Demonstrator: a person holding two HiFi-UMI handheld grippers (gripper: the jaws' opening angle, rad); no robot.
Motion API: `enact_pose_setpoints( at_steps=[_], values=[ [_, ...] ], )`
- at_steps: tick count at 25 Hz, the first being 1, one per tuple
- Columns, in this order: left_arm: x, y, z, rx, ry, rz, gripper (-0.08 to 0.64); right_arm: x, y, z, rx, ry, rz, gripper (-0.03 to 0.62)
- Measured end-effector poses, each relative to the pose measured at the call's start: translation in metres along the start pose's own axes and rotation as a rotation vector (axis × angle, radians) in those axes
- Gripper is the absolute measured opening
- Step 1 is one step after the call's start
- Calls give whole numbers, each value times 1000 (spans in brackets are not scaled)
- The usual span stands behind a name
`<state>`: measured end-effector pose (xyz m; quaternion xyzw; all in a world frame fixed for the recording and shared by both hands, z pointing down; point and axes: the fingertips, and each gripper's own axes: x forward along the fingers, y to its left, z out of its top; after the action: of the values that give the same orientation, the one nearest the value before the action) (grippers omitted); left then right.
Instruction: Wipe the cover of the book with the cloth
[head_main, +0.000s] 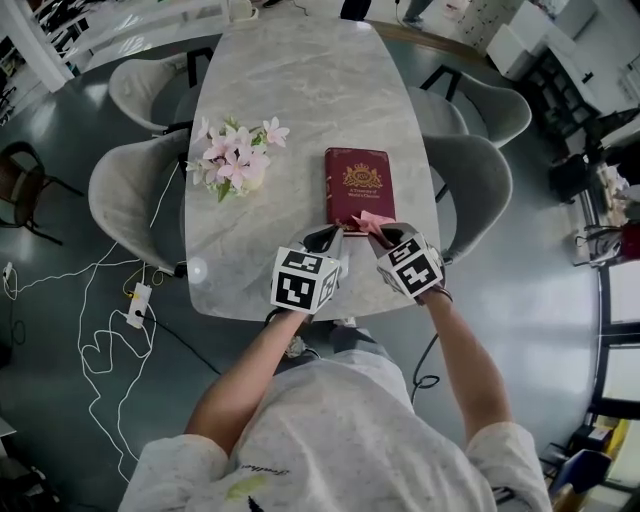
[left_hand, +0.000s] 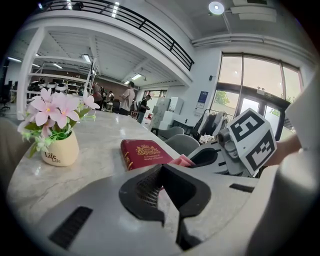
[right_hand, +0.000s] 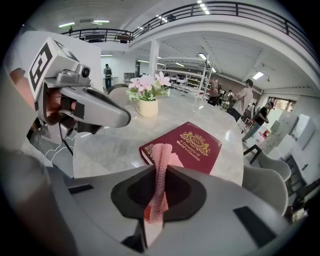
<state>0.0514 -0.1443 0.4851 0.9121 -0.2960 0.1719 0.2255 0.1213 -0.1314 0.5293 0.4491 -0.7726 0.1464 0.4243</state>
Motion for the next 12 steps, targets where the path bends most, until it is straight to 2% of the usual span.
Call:
enact_pose_setpoints(
  at_steps=[12],
  values=[
    [-3, 15, 6, -15, -12, 43, 8, -17, -39, 59, -75, -85, -32, 18]
  ],
)
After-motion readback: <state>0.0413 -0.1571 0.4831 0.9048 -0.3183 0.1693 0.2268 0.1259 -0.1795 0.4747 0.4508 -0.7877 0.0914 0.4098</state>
